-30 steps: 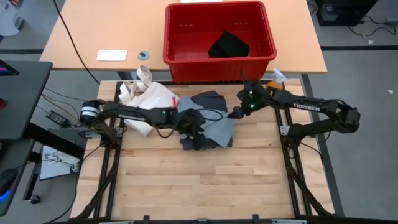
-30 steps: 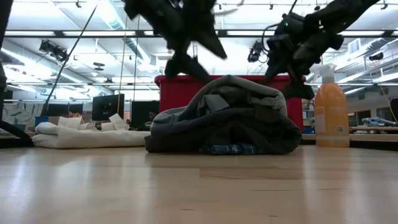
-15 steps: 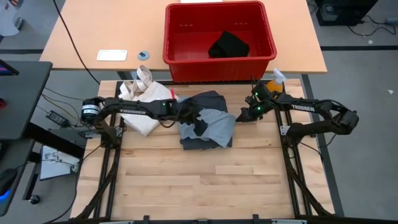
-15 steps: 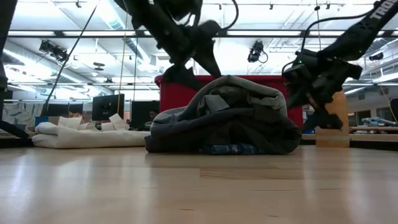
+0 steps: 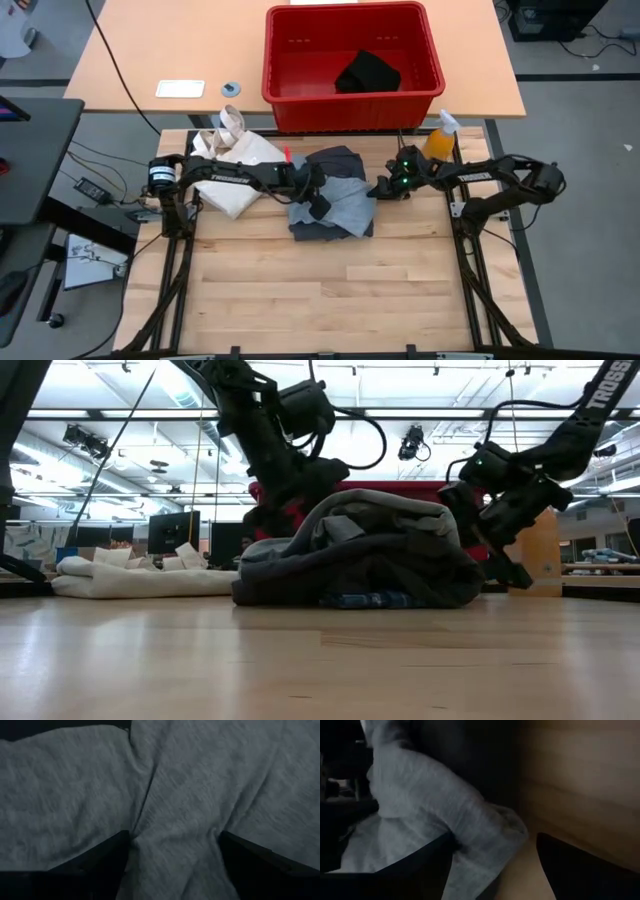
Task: Fold Laundry from Bin
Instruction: Put the light gray t-shirt into the red organizer bin
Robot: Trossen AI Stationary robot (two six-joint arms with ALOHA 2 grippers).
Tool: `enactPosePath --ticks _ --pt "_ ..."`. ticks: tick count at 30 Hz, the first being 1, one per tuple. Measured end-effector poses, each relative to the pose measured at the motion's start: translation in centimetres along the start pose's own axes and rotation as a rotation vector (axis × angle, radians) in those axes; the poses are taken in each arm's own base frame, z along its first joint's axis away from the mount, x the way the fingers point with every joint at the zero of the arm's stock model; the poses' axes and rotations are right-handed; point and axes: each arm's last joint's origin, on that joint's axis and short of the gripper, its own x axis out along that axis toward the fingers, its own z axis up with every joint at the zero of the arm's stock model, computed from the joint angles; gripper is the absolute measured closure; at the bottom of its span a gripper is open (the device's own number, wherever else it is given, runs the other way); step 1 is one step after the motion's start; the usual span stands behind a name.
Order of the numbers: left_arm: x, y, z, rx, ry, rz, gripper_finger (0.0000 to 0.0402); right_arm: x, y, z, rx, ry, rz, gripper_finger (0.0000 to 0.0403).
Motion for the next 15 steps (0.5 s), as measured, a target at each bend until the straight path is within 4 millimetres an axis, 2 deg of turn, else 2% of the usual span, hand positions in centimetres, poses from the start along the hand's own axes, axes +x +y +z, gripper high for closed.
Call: enactPosePath --ticks 7,15 --pt "-0.1 -0.6 -0.5 0.026 0.011 -0.008 0.0088 1.1 1.7 0.0 -0.055 -0.039 0.126 0.0137" --pt "-0.1 -0.9 -0.6 0.032 0.005 -0.016 0.0089 0.6 4.7 -1.3 -0.078 0.057 0.324 0.0218"
